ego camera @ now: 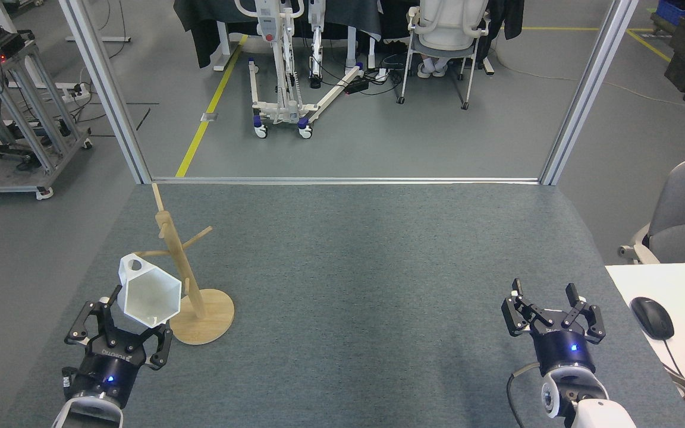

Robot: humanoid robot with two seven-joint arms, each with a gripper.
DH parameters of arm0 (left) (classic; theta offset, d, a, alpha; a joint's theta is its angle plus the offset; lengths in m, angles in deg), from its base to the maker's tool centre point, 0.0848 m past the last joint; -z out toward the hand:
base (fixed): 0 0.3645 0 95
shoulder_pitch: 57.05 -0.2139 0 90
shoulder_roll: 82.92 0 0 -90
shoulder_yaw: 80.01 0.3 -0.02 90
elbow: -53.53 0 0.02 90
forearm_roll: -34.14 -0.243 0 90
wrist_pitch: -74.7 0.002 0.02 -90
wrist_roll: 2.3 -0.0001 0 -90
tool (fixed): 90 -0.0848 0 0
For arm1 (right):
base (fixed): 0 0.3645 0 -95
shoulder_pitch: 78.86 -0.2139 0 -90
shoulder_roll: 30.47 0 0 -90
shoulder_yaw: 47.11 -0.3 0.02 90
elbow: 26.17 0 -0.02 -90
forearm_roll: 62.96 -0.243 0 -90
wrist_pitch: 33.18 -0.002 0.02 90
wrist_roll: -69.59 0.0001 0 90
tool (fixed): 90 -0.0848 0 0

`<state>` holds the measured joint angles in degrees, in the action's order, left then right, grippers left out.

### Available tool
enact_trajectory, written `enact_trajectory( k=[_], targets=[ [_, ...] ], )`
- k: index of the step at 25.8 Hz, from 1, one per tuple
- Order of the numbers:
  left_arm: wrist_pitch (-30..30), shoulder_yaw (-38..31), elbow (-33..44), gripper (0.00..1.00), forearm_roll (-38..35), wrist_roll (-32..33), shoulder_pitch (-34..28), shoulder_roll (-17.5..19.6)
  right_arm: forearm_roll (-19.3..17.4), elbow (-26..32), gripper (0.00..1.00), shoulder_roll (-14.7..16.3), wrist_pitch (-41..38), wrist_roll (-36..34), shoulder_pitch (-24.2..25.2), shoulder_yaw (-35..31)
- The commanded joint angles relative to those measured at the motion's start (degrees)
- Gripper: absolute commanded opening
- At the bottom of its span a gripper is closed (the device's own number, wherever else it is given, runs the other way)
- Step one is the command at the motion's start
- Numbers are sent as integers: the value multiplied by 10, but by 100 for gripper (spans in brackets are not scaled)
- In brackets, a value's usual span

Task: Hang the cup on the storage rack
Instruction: 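Position the cup handle over a peg of the wooden stand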

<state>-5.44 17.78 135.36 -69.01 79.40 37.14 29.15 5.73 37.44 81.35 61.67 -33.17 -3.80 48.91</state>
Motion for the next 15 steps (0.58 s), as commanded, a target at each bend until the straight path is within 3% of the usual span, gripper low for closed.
enact_trajectory(
  k=[1,15],
  targets=[
    [0,1,-12,10,-1,0,9,0,0,3,99,-5,15,0,2,1],
    [-2,6,-39,10,-6,-7,35,0,1,5,99,2,10,1,20,-1]
  ],
)
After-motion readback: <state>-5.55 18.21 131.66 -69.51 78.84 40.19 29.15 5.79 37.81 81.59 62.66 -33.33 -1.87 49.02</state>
